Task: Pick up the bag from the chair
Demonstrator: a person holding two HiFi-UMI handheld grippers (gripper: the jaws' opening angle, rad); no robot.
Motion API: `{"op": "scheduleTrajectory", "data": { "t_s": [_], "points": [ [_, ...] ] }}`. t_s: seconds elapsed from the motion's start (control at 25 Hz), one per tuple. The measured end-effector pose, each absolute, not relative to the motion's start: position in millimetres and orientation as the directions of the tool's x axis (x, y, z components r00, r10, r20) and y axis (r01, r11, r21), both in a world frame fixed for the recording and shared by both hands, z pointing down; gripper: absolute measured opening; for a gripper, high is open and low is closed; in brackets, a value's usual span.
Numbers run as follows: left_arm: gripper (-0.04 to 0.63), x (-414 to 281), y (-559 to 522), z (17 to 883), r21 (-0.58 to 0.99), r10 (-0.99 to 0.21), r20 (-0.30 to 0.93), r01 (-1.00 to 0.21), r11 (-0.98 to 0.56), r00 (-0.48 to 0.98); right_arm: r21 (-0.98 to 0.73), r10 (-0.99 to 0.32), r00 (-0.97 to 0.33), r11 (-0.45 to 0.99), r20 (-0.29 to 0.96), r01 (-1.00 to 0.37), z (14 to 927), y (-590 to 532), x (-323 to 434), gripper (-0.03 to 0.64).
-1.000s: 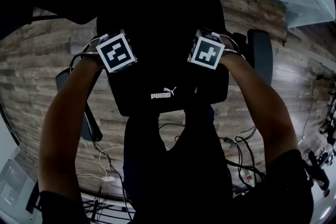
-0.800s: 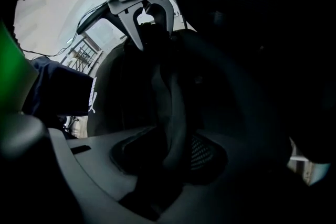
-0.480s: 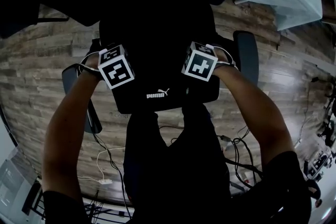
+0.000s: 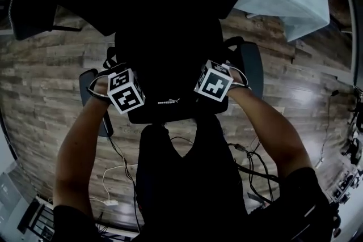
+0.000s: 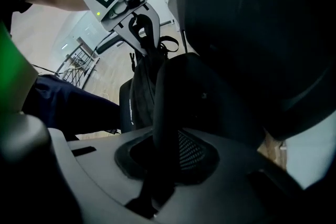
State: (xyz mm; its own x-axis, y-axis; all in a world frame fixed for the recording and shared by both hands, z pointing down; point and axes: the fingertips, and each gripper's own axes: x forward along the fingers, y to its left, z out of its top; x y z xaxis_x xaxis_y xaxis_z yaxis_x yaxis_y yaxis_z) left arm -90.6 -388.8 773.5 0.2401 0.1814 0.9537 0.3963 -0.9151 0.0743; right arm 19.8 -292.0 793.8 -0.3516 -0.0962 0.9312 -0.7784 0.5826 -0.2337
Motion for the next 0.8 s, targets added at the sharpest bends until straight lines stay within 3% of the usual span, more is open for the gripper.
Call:
{"op": "scheduleTrajectory", "data": {
  "t_s": [0.8],
  "points": [
    [0.051,-76,-398,595,-0.160,-0.008,0.883,0.287,-0.945,0.468,-0.013,-0.297,-0.274,0.655,0.915,-0.755,618,-306,42,0.067]
  ]
}}
